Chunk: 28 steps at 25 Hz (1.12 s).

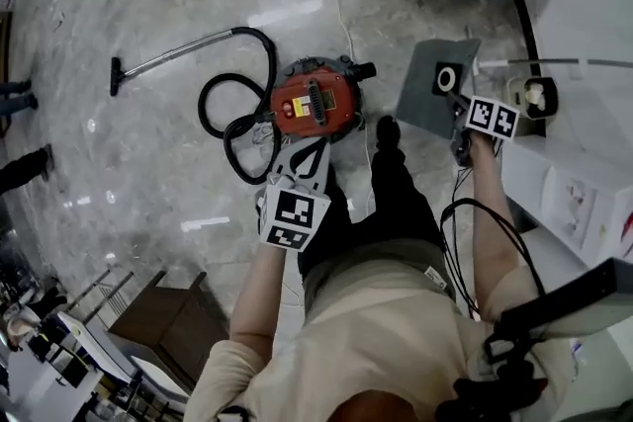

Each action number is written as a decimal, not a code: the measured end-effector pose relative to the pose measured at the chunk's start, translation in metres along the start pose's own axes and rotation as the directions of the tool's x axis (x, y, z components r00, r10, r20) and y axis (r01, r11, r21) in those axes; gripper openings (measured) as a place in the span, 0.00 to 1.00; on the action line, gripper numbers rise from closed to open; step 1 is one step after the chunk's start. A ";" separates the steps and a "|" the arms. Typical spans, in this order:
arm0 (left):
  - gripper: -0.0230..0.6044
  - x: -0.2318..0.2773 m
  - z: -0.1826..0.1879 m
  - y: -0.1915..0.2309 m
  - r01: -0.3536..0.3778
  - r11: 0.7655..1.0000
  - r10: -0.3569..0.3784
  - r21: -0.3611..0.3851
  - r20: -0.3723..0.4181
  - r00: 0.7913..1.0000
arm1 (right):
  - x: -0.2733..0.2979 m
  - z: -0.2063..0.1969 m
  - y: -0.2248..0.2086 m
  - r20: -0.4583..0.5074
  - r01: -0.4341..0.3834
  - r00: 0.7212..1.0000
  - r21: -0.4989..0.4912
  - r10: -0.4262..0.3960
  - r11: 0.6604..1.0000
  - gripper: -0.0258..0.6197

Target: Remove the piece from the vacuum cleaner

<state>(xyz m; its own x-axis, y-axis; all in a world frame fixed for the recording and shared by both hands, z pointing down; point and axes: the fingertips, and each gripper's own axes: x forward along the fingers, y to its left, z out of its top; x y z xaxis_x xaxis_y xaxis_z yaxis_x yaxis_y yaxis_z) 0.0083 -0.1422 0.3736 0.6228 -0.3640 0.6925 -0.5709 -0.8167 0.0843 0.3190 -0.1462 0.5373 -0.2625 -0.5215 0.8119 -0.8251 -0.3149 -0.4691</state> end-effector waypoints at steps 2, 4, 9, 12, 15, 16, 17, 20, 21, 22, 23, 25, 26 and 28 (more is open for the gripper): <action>0.04 -0.011 0.005 0.006 -0.027 1.000 0.027 0.000 0.019 0.999 | -0.009 0.004 0.013 0.005 -0.011 1.000 -0.027 0.012 1.000 0.08; 0.04 -0.023 0.009 0.009 -0.043 0.999 0.043 0.003 0.022 0.999 | -0.019 0.005 0.032 0.006 -0.024 1.000 -0.075 0.025 0.997 0.08; 0.04 -0.055 0.028 0.015 -0.064 0.997 0.061 0.033 0.077 0.995 | -0.045 0.011 0.090 0.020 -0.041 0.999 -0.233 0.047 0.972 0.08; 0.04 -0.075 0.034 0.019 -0.080 0.996 0.077 0.029 0.102 0.992 | -0.059 0.016 0.126 0.037 -0.076 0.995 -0.279 0.089 0.957 0.08; 0.04 -0.095 0.036 0.022 -0.094 0.995 0.091 0.015 0.121 0.989 | -0.075 0.016 0.162 0.054 -0.125 0.988 -0.307 0.148 0.943 0.08; 0.04 -0.100 0.036 0.023 -0.097 0.995 0.095 0.010 0.129 0.987 | -0.079 0.016 0.173 0.056 -0.139 0.985 -0.320 0.165 0.937 0.08; 0.04 -0.105 0.036 0.025 -0.101 0.995 0.099 0.005 0.136 0.986 | -0.083 0.015 0.183 0.056 -0.151 0.982 -0.332 0.179 0.931 0.08; 0.04 -0.121 0.034 0.027 -0.111 0.994 0.109 0.002 0.153 0.982 | -0.094 0.011 0.210 0.062 -0.173 0.976 -0.362 0.209 0.916 0.08; 0.04 -0.127 0.034 0.028 -0.113 0.994 0.111 0.001 0.160 0.981 | -0.099 0.008 0.220 0.065 -0.178 0.974 -0.372 0.216 0.911 0.08; 0.04 -0.134 0.034 0.029 -0.116 0.993 0.114 0.001 0.168 0.979 | -0.103 0.006 0.230 0.067 -0.182 0.972 -0.386 0.224 0.904 0.08; 0.04 -0.140 0.034 0.030 -0.119 0.993 0.116 0.002 0.177 0.977 | -0.106 0.003 0.241 0.069 -0.188 0.970 -0.403 0.234 0.896 0.08; 0.04 -0.151 0.034 0.031 -0.124 0.992 0.119 0.013 0.192 0.974 | -0.112 -0.003 0.261 0.070 -0.200 0.964 -0.442 0.255 0.875 0.08; 0.04 -0.156 0.035 0.032 -0.125 0.992 0.118 0.021 0.199 0.973 | -0.115 -0.006 0.268 0.070 -0.203 0.962 -0.460 0.263 0.864 0.08; 0.04 -0.167 0.035 0.032 -0.122 0.992 0.112 0.037 0.212 0.971 | -0.125 -0.014 0.284 0.076 -0.205 0.958 -0.492 0.276 0.846 0.08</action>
<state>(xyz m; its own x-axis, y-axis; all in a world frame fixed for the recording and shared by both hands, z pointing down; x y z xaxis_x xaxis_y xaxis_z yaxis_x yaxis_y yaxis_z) -0.0956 -0.1232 0.2359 0.6541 -0.5395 0.5302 -0.6228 -0.7819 -0.0272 0.1108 -0.1594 0.3075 -0.4411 -0.6467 0.6222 -0.8906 0.2300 -0.3923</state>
